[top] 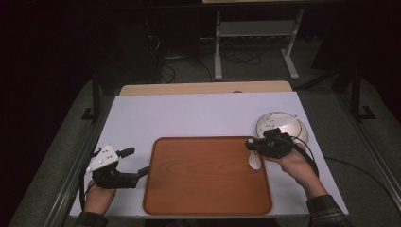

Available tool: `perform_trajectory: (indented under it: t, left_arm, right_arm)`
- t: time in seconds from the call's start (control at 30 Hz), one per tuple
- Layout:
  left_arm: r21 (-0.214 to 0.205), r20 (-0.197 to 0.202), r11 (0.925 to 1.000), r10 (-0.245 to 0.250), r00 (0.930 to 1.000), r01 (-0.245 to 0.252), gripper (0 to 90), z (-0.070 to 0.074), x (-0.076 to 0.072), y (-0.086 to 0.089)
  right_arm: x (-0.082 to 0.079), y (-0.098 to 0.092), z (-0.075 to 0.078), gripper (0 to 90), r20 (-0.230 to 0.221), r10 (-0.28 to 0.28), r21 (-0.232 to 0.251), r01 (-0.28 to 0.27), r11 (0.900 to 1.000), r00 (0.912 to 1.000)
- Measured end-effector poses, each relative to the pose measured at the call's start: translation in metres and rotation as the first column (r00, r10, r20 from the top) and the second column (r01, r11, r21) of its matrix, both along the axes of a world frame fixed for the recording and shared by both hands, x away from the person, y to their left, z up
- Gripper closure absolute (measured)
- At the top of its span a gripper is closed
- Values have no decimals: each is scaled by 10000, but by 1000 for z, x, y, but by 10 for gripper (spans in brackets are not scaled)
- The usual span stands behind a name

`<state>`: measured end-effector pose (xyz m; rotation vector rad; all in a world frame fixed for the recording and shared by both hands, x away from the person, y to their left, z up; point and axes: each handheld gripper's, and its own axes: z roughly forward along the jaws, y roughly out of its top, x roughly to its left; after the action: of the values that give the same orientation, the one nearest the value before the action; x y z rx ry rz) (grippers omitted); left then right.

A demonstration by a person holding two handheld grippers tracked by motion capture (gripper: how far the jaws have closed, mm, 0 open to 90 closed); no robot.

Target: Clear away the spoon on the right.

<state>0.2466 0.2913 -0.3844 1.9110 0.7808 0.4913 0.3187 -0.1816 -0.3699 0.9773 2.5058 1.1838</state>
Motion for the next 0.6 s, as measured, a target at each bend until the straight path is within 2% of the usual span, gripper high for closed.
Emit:
perform_trajectory:
  t: [0.33,0.6]
  left_arm:
    - [20,-50,10000,-49,10000,49,129,-1,0,-2]
    - [50,-70,10000,-70,10000,70,129,-1,1,-2]
  right_arm:
    - [13,14,-10,840,-131,280,163,-277,9995,9995]
    - [21,28,-20,839,-372,629,31,-629,9980,9973]
